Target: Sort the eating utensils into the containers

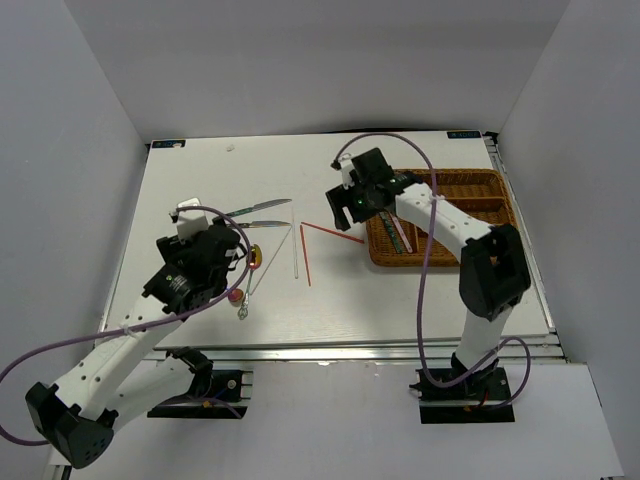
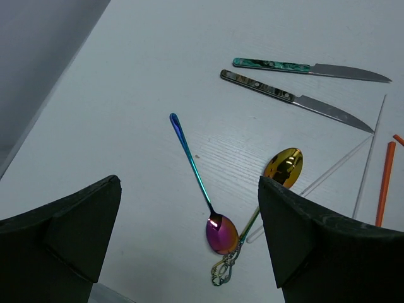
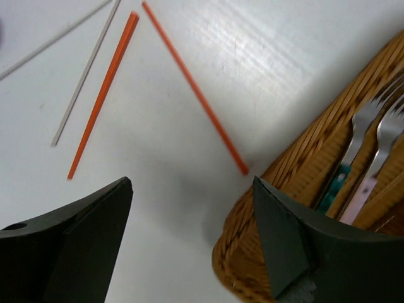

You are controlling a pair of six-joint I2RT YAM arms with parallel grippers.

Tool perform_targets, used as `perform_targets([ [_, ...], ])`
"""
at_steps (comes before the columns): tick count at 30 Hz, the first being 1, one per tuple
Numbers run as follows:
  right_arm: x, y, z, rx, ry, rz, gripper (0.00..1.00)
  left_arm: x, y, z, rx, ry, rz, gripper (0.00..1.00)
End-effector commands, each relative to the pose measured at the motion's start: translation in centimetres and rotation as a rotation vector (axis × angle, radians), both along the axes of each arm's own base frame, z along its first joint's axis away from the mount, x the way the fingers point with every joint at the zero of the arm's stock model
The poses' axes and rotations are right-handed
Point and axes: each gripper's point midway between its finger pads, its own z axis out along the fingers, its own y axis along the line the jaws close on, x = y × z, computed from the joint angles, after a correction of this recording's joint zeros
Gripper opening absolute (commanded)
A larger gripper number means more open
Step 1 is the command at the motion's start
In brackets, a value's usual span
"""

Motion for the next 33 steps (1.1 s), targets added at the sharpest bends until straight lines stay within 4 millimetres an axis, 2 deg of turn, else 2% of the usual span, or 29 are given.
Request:
perform_targets([
  [1,2.4,1.3,1.1,-0.064,-0.079,0.086,0.8,-0.2,0.4,0.8,-0.012,-0.048,0.011,0.98],
  [3,2.7,1.2,-0.3,-0.114,-0.049,0.119,0.79,0.0,0.0,1.0,-0.031,-0.07,-0.01,0.98],
  [4,3.5,1.3,-1.5,-0.151,-0.041,0.15,0.76,0.0,-0.1,1.0,-0.031,-0.068,-0.019,0.98],
  [8,3.5,1.2,-4.6,-0.212,0.016,0.2,0.69,0.1,-0.4,0.4,-0.024,-0.037,-0.03,0.98],
  [12,3.2,2.0,-6.8,-0.211,0.053,0.242,0.64,0.4,-0.8,-0.1,-0.009,-0.01,-0.046,0.98],
  [13,3.0,1.9,-8.0,-0.234,0.068,0.255,0.63,0.4,-0.8,-0.2,-0.006,-0.005,-0.048,0.98],
  [17,2.3,1.3,-10.6,-0.279,0.099,0.265,0.6,0.5,-1.0,-0.3,-0.006,-0.001,-0.056,0.98],
  [20,2.0,1.1,-12.0,-0.288,0.112,0.276,0.59,0.6,-1.0,-0.2,-0.01,-0.006,-0.058,0.98],
  [22,1.6,0.8,-13.1,-0.301,0.136,0.287,0.55,0.5,-1.1,-0.2,-0.009,-0.005,-0.062,0.98],
  [23,1.3,0.7,-13.3,-0.308,0.153,0.289,0.5,0.5,-1.0,-0.2,-0.009,-0.005,-0.06,0.98],
  [24,1.2,0.6,-13.6,-0.313,0.16,0.288,0.39,0.6,-1.0,-0.1,-0.01,-0.007,-0.059,0.98],
  [27,0.9,0.5,-14.2,-0.319,0.173,0.283,0.24,0.5,-1.0,-0.1,-0.009,-0.008,-0.059,0.98],
  [29,0.6,0.4,-14.6,-0.322,0.18,0.278,0.19,0.5,-0.9,-0.1,-0.008,-0.009,-0.059,0.98],
  [30,0.4,0.6,-14.7,-0.328,0.175,0.279,0.14,0.5,-0.9,0.0,-0.009,-0.01,-0.059,0.98],
  [32,-0.1,0.6,-14.8,-0.332,0.179,0.272,0.1,0.5,-0.9,0.0,-0.01,-0.011,-0.058,0.98],
  [33,-0.3,1.1,-14.7,-0.33,0.169,0.276,0.05,0.5,-1.0,0.0,-0.01,-0.011,-0.059,0.98],
])
